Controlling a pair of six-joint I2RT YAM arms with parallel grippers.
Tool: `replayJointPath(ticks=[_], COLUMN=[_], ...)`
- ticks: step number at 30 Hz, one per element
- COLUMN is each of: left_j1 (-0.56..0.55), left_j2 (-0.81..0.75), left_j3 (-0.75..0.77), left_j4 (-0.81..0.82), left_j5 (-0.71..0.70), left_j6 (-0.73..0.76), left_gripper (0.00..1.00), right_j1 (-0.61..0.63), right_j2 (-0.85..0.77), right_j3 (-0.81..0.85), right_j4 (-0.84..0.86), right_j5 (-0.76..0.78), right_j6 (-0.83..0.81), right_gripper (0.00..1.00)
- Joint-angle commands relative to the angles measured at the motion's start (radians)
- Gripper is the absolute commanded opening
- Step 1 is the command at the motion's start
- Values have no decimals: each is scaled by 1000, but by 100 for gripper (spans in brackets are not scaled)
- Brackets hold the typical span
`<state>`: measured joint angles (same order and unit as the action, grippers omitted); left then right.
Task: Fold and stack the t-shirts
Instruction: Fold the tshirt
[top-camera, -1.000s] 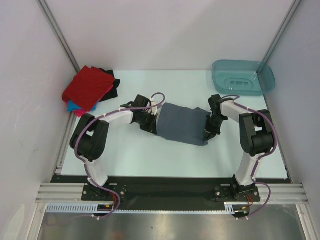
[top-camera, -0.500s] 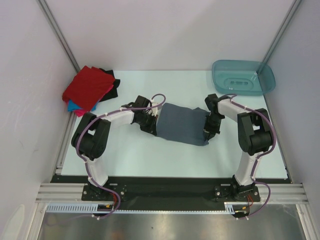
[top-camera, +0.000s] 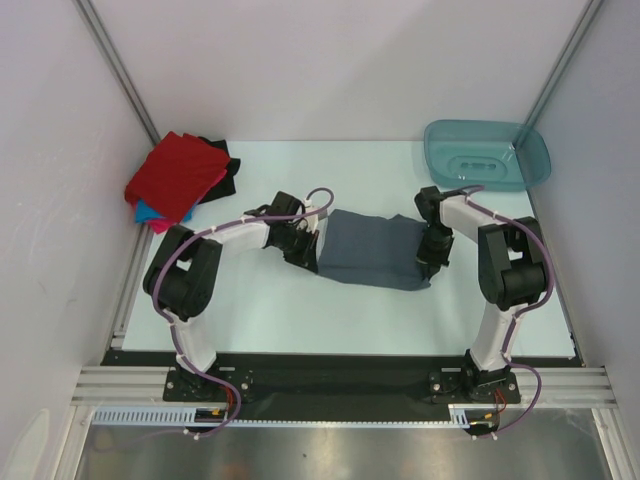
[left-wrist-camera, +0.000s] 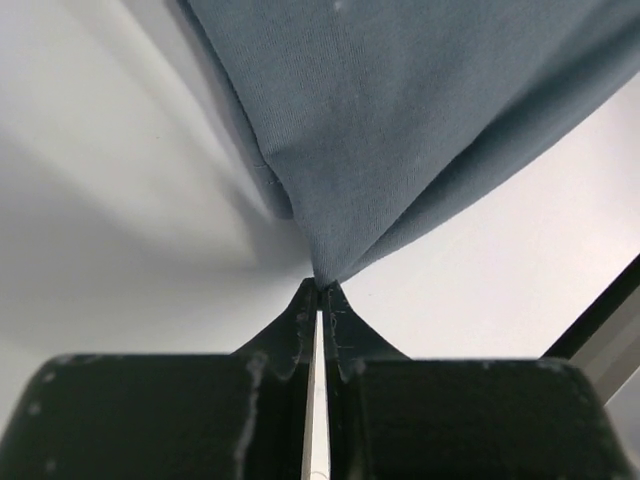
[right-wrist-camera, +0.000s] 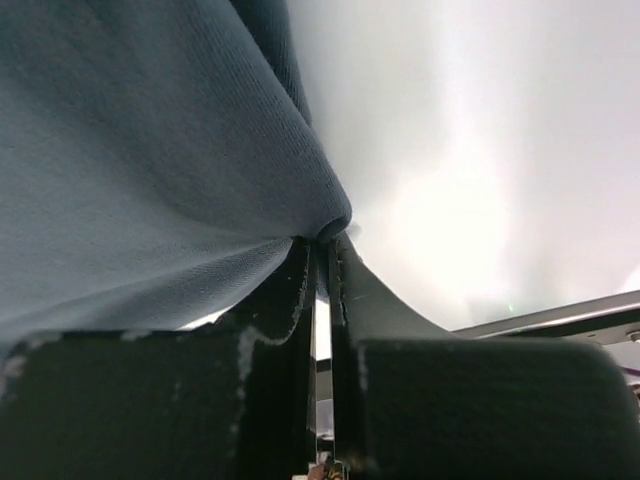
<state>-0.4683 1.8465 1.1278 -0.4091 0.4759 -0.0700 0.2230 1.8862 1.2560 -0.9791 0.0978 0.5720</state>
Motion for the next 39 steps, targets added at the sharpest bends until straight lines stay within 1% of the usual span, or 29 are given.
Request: replayJointPath(ticks=[1,2,3,4,5,6,7,8,11,14,16,18,20,21,22,23,25,28,31,33,39], left_j1=[17,17,17,17,17,17,17,17,17,17,17,19,25,33,39,45,59,82,105,118,125], left_j2=[0,-1,0,-3,-3,-4,-15,-26,-68,-82,-67,-23,19,66,86,108,158,235,249,263,312], left_j3=[18,18,18,20,23,26,26,24,18,55,114,194,256,310,343,401,437,509,507,494,498], left_j4=[-30,-30,-30,-34,-40,-46,-54,-54,-48,-42,-31,-28,-23,-16,-5,1,50,59,93,122,184], left_j5=[-51,-51,-49,-51,-52,-49,-48,-48,-51,-46,-17,0,26,45,70,91,112,144,150,174,219], left_j6=[41,39,36,35,35,35,27,21,1,-30,-57,-83,-108,-140,-155,-174,-223,-274,-306,-332,-402], left_gripper=[6,10,16,30,31,33,42,45,48,51,53,54,56,57,60,61,64,64,66,67,71], right_j1=[-56,-56,-56,-56,-56,-56,-54,-54,-54,-57,-60,-73,-92,-96,-100,-106,-123,-148,-168,-177,-208], right_j2=[-13,-13,-19,-27,-50,-65,-78,-100,-117,-130,-122,-113,-70,-53,-17,2,48,71,94,99,94], right_j3=[13,22,28,32,37,46,54,65,109,144,164,175,204,213,224,244,259,279,324,351,368], right_j4=[-50,-44,-41,-36,-30,-29,-30,-35,-49,-36,-6,35,42,48,48,49,59,86,69,57,36], right_j5=[283,264,241,224,205,177,166,152,114,94,68,28,16,11,11,8,-18,-70,-89,-130,-155], right_j6=[-34,-43,-44,-46,-52,-50,-49,-41,-37,-40,-49,-63,-64,-69,-80,-84,-95,-103,-116,-132,-146], right_gripper=[0,7,39,55,78,84,89,100,100,100,100,100,99,100,100,100,100,100,100,100,100])
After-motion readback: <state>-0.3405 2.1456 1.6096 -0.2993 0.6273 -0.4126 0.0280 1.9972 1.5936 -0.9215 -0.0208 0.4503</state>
